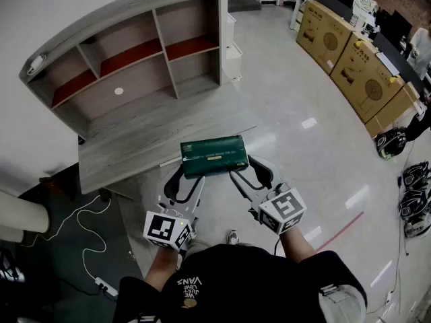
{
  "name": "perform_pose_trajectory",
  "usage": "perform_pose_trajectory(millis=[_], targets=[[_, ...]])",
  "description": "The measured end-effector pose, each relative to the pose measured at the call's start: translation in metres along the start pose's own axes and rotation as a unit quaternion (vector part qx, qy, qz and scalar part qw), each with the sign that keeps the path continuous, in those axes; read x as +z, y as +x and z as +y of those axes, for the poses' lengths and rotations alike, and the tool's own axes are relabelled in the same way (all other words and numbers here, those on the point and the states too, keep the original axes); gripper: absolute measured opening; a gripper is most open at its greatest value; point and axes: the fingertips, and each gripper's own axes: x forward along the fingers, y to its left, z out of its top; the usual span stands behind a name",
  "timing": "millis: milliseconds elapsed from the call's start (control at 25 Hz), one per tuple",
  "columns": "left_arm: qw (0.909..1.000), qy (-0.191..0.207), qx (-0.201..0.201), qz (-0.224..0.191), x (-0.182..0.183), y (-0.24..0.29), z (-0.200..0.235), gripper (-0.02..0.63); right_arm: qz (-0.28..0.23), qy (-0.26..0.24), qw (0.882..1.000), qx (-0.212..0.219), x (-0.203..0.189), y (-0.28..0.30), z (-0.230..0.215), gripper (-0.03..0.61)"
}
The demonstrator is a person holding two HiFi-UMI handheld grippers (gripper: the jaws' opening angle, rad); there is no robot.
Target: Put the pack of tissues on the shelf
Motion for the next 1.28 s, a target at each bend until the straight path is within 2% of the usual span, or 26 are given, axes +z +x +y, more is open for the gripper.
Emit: perform_pose_trajectory(millis=[240, 440, 600, 720, 1280], targets=[[0.9998, 0.017, 0.005, -0.008, 0.0, 0.005, -0.006, 0.256, -0.008, 0.007, 1.0, 0.009, -0.002, -0.004, -0.008, 0.219], [0.9997, 0.0, 0.02, -0.011, -0.003, 0.021, -0.006, 0.256, -0.008, 0.003, 1.0, 0.018, -0.001, 0.002, -0.024, 0.219], [0.9998, 0.006, 0.015, -0.008, -0.007, 0.033, 0.006, 0.256, -0.005, 0.007, 1.0, 0.016, -0.005, 0.016, -0.034, 0.219], [0.9999, -0.004, 0.01, -0.011, -0.005, 0.058, 0.022, 0.256, -0.005, 0.005, 1.0, 0.011, 0.001, 0.036, -0.053, 0.219], [0.9997, 0.001, -0.025, -0.007, 0.007, 0.133, 0.122, 0.256, -0.008, 0.007, 1.0, -0.02, 0.015, 0.145, -0.097, 0.219]])
